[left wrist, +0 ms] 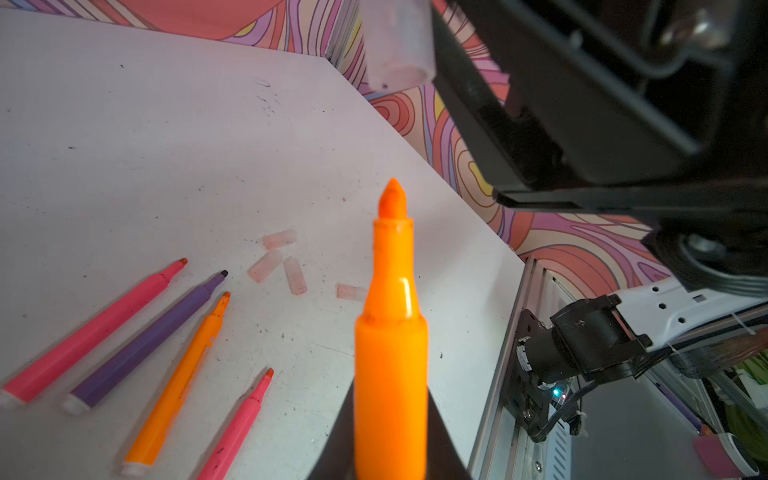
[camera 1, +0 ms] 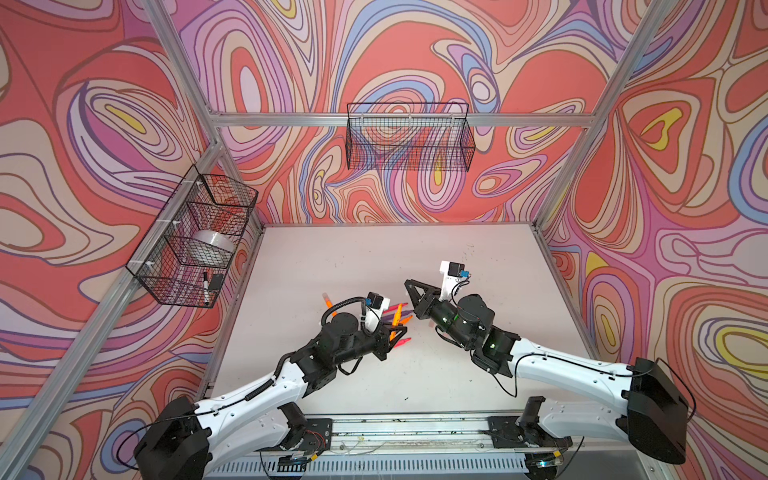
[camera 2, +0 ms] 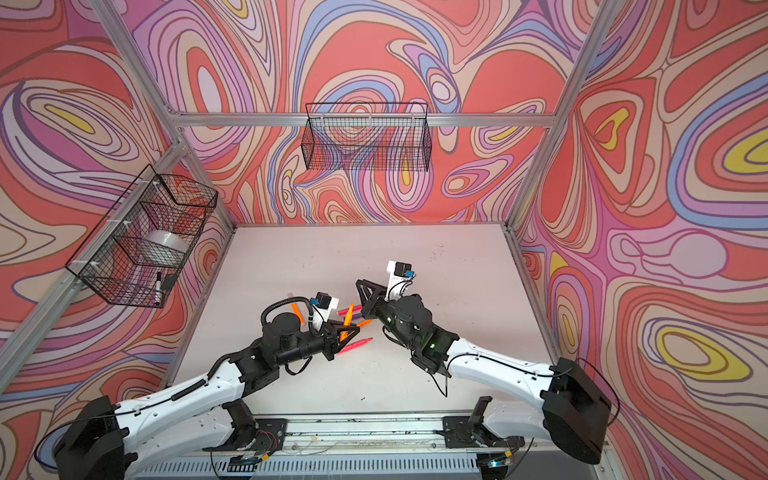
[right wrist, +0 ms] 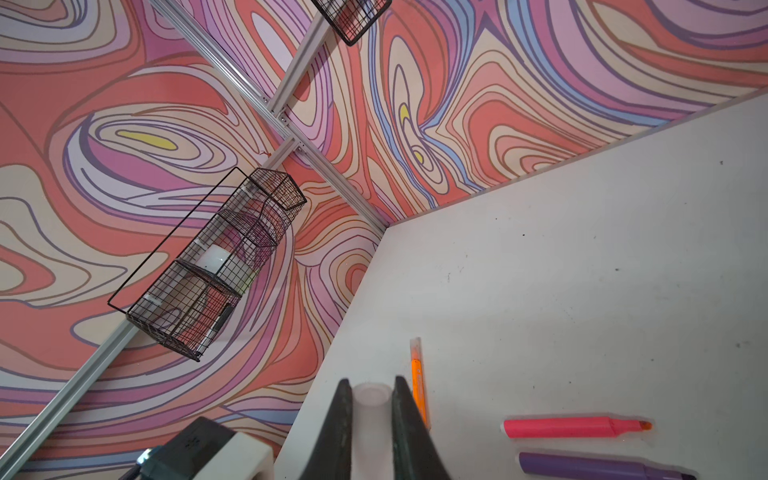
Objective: Insert the pens into the pen caps
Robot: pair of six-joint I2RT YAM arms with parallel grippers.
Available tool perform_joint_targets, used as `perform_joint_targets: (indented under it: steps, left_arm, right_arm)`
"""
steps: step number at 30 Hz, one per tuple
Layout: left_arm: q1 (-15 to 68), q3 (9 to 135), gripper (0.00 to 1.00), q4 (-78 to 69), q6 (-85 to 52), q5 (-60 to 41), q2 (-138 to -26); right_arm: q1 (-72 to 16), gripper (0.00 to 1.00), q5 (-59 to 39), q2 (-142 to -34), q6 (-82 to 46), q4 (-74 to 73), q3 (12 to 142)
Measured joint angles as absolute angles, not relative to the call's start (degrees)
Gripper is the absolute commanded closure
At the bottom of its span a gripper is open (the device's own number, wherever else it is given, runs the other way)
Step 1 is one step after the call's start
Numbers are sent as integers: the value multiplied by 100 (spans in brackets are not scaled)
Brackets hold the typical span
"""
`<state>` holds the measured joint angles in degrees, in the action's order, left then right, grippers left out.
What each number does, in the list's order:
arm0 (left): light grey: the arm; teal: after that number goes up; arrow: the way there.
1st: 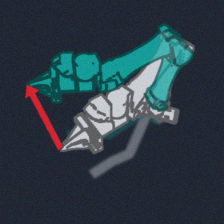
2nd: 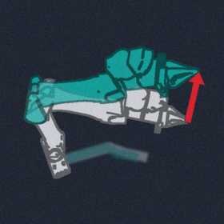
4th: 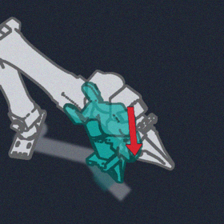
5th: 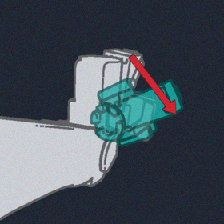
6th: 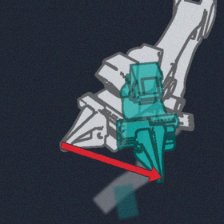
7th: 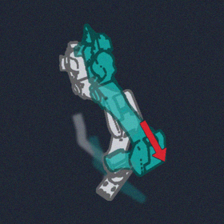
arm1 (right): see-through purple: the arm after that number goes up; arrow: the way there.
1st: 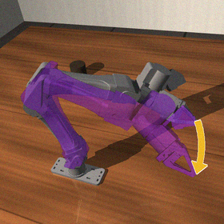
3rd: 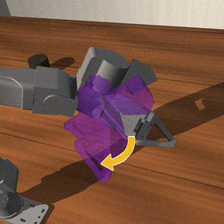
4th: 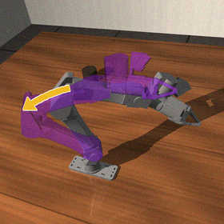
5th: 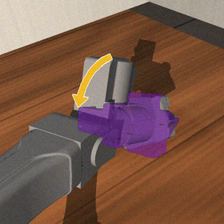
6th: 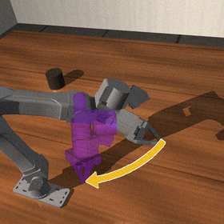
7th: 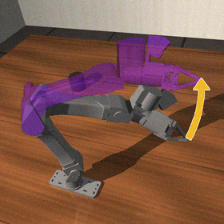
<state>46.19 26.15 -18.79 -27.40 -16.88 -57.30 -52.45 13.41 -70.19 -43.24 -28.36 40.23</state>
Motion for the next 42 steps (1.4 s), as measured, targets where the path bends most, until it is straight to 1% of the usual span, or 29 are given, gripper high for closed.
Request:
perform_joint_targets:
  steps: [10,26,42]
  left_arm:
    - [4619,2639,100,-1592,-2672,-1433,-5741]
    - [4619,2644,100,-1559,-2661,-1367,-5736]
    - [4619,2650,100,-1466,-2676,-1173,-5566]
  right_arm:
    - [-5247,100,1146,-7264,-4630,-3072,4005]
    - [-5334,100,1092,-7616,-4814,-3181,4005]
    - [-5485,100,1059,-7673,-4877,-3385,4005]
